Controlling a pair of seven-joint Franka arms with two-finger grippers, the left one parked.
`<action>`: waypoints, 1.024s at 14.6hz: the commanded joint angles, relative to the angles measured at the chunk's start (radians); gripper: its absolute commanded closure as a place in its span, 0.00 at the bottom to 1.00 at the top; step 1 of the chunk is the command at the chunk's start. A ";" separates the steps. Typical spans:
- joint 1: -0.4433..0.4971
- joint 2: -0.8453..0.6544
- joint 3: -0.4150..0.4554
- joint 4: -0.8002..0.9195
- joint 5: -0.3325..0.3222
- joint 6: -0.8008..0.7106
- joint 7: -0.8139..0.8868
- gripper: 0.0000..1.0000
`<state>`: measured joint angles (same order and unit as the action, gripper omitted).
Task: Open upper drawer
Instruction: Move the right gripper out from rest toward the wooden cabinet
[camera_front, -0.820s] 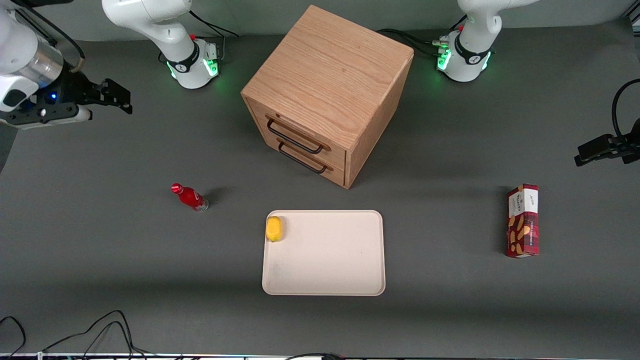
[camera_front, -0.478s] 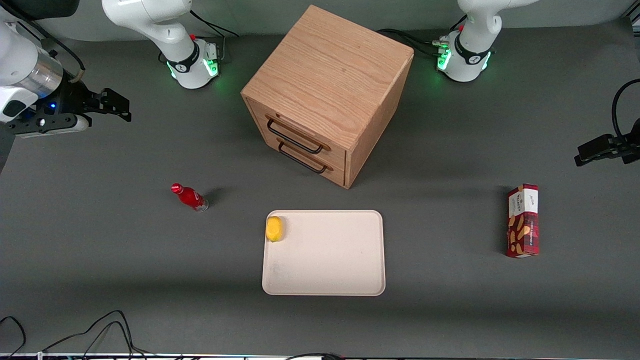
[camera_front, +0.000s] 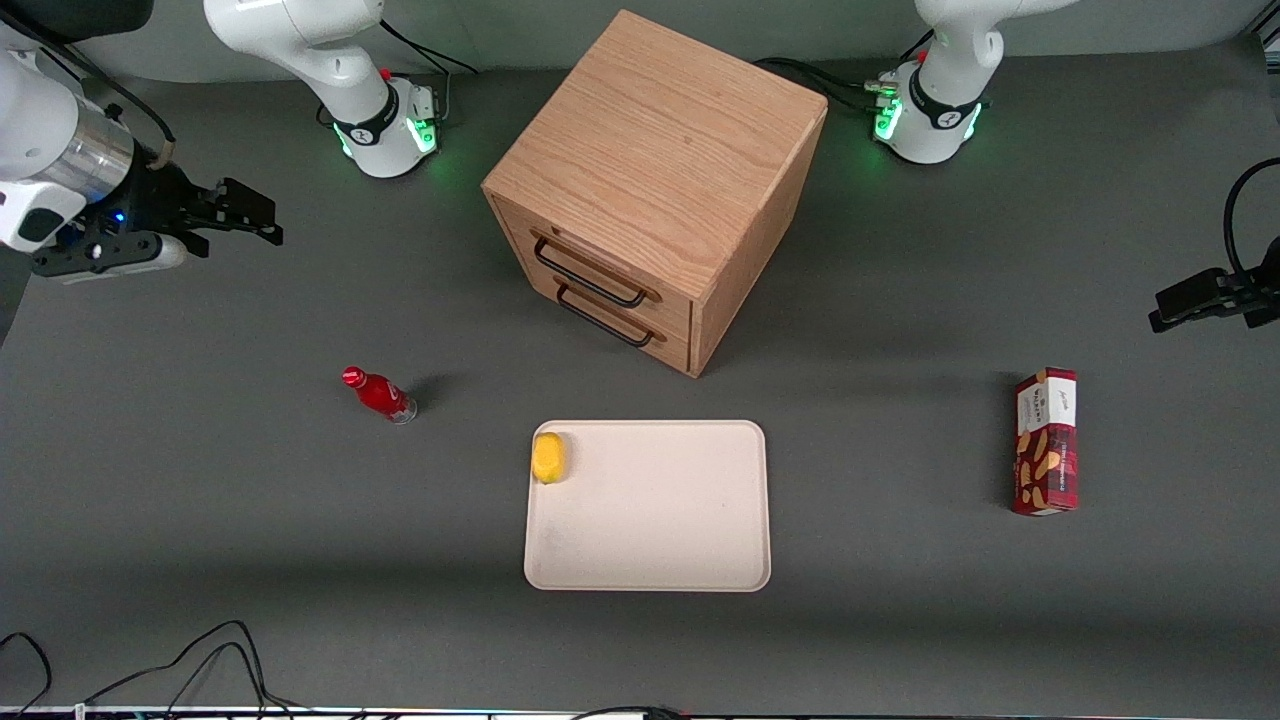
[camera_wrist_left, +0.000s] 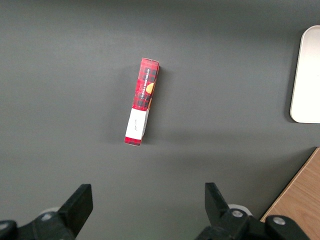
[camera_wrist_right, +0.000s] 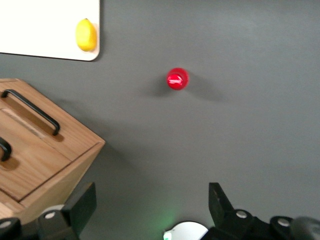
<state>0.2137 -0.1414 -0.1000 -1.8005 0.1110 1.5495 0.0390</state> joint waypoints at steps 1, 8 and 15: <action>0.007 0.054 0.026 0.075 0.032 -0.013 0.013 0.00; 0.001 0.176 0.083 0.185 0.159 -0.003 -0.143 0.00; 0.042 0.299 0.192 0.262 0.165 -0.006 -0.273 0.00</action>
<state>0.2433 0.1069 0.0556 -1.5820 0.2561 1.5547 -0.1625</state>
